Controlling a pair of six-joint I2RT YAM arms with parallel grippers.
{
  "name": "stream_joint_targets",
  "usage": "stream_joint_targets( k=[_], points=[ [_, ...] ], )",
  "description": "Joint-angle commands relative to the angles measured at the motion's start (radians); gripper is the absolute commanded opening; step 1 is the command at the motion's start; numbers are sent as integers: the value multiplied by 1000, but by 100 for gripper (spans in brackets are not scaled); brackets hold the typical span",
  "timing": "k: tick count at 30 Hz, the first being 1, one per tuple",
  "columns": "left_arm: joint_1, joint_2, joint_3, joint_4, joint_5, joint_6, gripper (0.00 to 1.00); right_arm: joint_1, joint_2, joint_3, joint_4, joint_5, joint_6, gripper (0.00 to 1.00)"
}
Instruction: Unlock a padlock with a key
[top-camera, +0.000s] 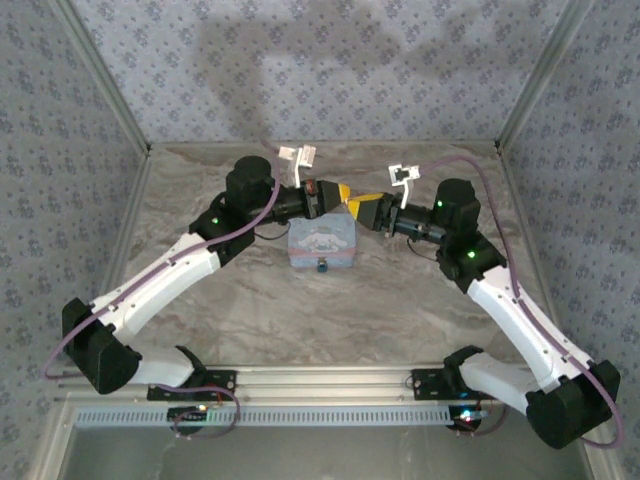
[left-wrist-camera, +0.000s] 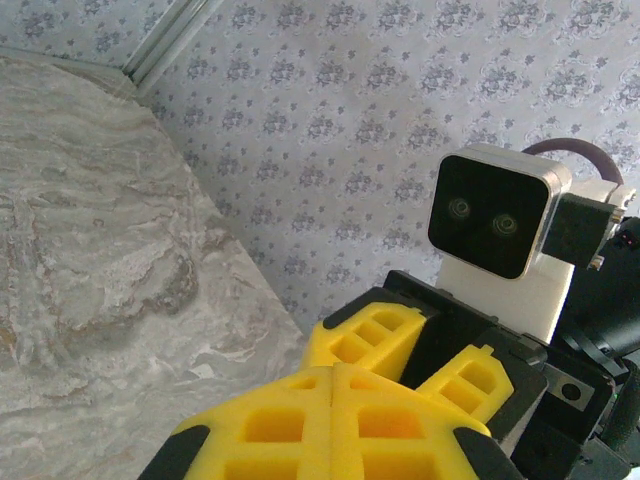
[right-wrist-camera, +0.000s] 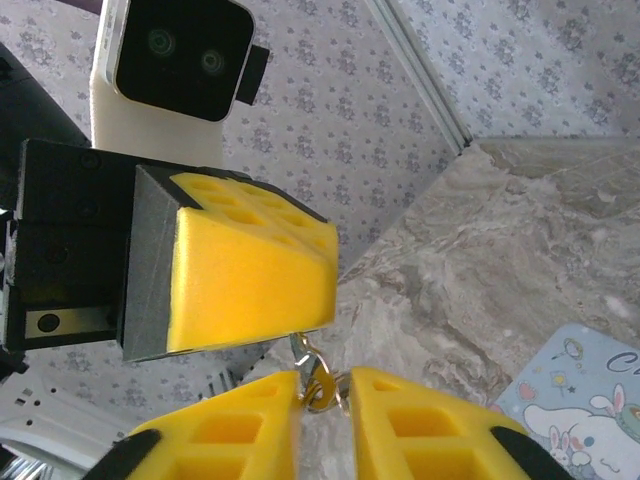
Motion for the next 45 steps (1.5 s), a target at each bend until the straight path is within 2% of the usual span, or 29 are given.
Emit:
stream_joint_targets(
  k=[1,6,13,16,19,20,27,32,38,45],
  points=[
    [1,-30,-3,48,26,-12,0,12,6,51,-11,-25,-26,16],
    [0,-32,-2,48,20,-9,0,20,10,53,-19,-37,-42,0],
    [0,-27,4,39,14,-9,1,25,-6,57,-42,-20,-78,0],
    [2,-36,5,4,-31,-10,45,36,-29,60,-96,59,-140,0],
    [7,-50,3,-37,-82,-12,65,73,-52,75,-189,205,-233,0],
    [10,-56,2,-46,-97,-16,67,100,-60,85,-226,286,-275,0],
    [17,-40,22,-97,-126,-74,65,357,-60,120,-301,854,-511,0],
    [14,-28,33,-118,-135,-116,58,485,-36,110,-232,1148,-632,0],
    [14,-19,30,-106,-119,-157,46,567,3,100,-152,1305,-746,0],
    [15,-10,26,-61,-83,-199,43,601,43,101,-102,1374,-811,0]
  ],
)
